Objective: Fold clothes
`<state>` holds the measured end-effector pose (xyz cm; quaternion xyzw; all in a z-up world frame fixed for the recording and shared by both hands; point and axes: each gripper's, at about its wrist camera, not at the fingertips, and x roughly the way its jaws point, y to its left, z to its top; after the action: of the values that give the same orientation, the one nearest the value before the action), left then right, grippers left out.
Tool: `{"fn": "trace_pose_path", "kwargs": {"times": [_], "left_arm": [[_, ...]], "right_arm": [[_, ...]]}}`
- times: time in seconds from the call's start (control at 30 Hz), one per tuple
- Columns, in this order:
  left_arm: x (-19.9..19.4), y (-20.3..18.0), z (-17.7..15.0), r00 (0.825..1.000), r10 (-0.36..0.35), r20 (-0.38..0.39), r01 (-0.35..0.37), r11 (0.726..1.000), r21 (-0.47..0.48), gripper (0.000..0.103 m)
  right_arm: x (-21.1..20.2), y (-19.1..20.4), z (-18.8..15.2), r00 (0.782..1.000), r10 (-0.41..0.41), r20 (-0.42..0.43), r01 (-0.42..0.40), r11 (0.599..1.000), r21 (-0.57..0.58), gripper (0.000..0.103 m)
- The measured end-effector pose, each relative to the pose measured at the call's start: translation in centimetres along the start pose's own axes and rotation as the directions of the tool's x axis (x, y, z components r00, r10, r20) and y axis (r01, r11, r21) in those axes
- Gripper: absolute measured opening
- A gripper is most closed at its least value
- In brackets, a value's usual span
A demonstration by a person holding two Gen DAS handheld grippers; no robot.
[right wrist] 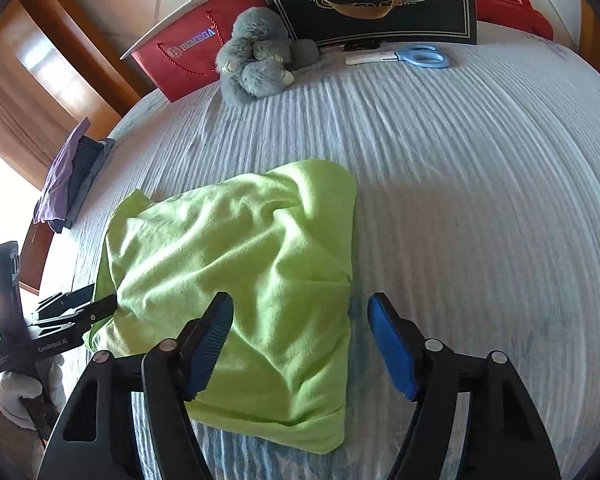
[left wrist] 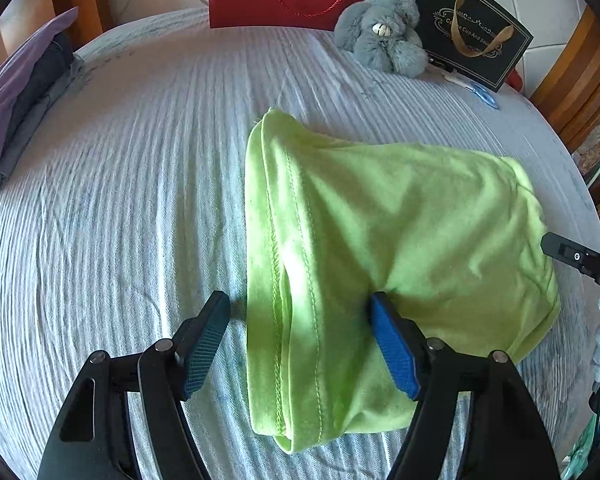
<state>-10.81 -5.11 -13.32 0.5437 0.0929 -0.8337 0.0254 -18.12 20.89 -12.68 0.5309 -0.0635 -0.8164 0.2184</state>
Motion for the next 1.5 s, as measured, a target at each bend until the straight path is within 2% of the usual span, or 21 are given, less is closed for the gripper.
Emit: {"fn": "trace_pose_path", "kwargs": {"times": [0.1, 0.13, 0.23, 0.27, 0.33, 0.37, 0.43, 0.57, 0.73, 0.8, 0.83, 0.87, 0.93, 1.0, 1.1, 1.2, 1.3, 1.37, 1.47, 1.5], "left_arm": [[0.0, -0.8, 0.1, 1.0, -0.023, -0.005, 0.023, 1.0, 0.002, 0.05], [0.1, -1.0, 0.1, 1.0, -0.021, -0.006, 0.021, 1.0, 0.003, 0.046], [0.1, -0.9, 0.1, 1.0, -0.03, -0.008, 0.03, 1.0, -0.003, 0.045], [0.0, -0.8, 0.1, 0.999, -0.041, -0.011, 0.041, 0.999, -0.009, 0.038], [0.0, -0.7, 0.0, 0.998, -0.057, -0.015, 0.057, 0.998, -0.02, 0.028], [0.0, -0.7, 0.1, 0.998, -0.058, -0.015, 0.058, 0.998, -0.016, 0.028], [0.1, -0.7, 0.1, 0.998, -0.06, -0.014, 0.06, 0.998, -0.009, 0.028], [0.2, -1.0, 0.0, 0.998, -0.055, 0.0, 0.055, 0.998, 0.027, 0.028], [0.5, -1.0, 0.4, 0.998, -0.058, 0.008, 0.058, 0.998, 0.031, 0.031], [0.5, -0.9, 0.1, 0.999, -0.048, 0.011, 0.048, 0.998, 0.041, 0.029], [0.5, -1.0, 0.0, 0.998, -0.062, 0.008, 0.062, 0.997, 0.035, 0.019], [0.3, -1.3, -0.3, 0.999, -0.054, 0.007, 0.054, 0.998, 0.041, 0.018], [0.1, -1.8, -0.8, 0.999, -0.037, 0.005, 0.036, 0.998, 0.054, 0.017], [0.3, -0.9, -0.8, 0.996, -0.086, 0.015, 0.086, 0.996, 0.018, 0.018], [0.6, 0.4, -0.7, 0.988, -0.153, 0.032, 0.153, 0.988, -0.023, 0.022], [0.6, 0.8, -0.7, 0.986, -0.166, 0.022, 0.167, 0.985, -0.035, 0.022], [0.6, 0.3, -1.0, 0.989, -0.139, 0.041, 0.141, 0.989, -0.035, 0.019], [0.3, -0.3, -1.5, 0.994, -0.098, 0.046, 0.1, 0.995, -0.031, 0.014], [-1.9, -1.1, -2.3, 0.995, -0.036, 0.094, 0.036, 0.999, 0.004, 0.013], [-2.8, -1.2, -2.1, 0.993, -0.042, 0.111, 0.042, 0.999, 0.005, 0.013]], "right_arm": [[1.0, 0.4, 0.4, 1.0, -0.008, -0.005, 0.008, 1.0, -0.021, 0.069], [1.3, 0.7, 0.5, 1.0, -0.014, -0.004, 0.014, 0.999, -0.033, 0.069], [1.9, 1.2, 0.8, 1.0, -0.017, 0.006, 0.018, 0.998, -0.053, 0.069], [2.0, 1.4, 0.9, 1.0, -0.015, 0.004, 0.016, 0.998, -0.059, 0.068], [2.3, 1.7, 1.1, 1.0, -0.011, 0.0, 0.011, 0.997, -0.071, 0.059], [2.3, 1.9, 1.1, 1.0, -0.016, -0.011, 0.015, 0.996, -0.083, 0.057], [2.5, 2.2, 1.2, 0.999, -0.012, -0.032, 0.009, 0.995, -0.099, 0.038], [2.6, 2.3, 1.3, 0.999, -0.017, -0.042, 0.013, 0.994, -0.11, 0.036], [3.0, 4.3, 1.1, 0.991, -0.127, -0.05, 0.112, 0.968, -0.226, 0.036], [3.0, 3.8, 1.2, 0.994, -0.103, -0.043, 0.093, 0.975, -0.2, 0.038], [3.0, 3.6, 1.4, 0.995, -0.089, -0.051, 0.078, 0.979, -0.186, 0.039], [3.0, 3.3, 1.6, 0.995, -0.074, -0.06, 0.063, 0.983, -0.172, 0.039], [3.0, 3.1, 1.8, 0.995, -0.057, -0.083, 0.041, 0.982, -0.183, 0.035], [2.7, 3.0, 1.7, 0.993, -0.056, -0.102, 0.038, 0.985, -0.168, 0.021], [2.7, 3.3, 1.0, 0.994, -0.069, -0.09, 0.048, 0.976, -0.212, 0.02], [2.8, 2.3, 1.5, 0.997, -0.006, -0.081, -0.006, 0.989, -0.149, 0.022], [2.9, 1.4, 1.7, 0.996, 0.053, -0.078, -0.061, 0.992, -0.113, 0.021], [2.8, 2.1, 1.5, 0.997, 0.013, -0.078, -0.025, 0.988, -0.154, 0.018], [1.2, 3.4, 1.0, 0.998, 0.033, -0.059, -0.044, 0.982, -0.182, 0.013], [0.4, 3.7, 0.9, 0.998, 0.052, -0.04, -0.059, 0.981, -0.184, 0.013]]}}
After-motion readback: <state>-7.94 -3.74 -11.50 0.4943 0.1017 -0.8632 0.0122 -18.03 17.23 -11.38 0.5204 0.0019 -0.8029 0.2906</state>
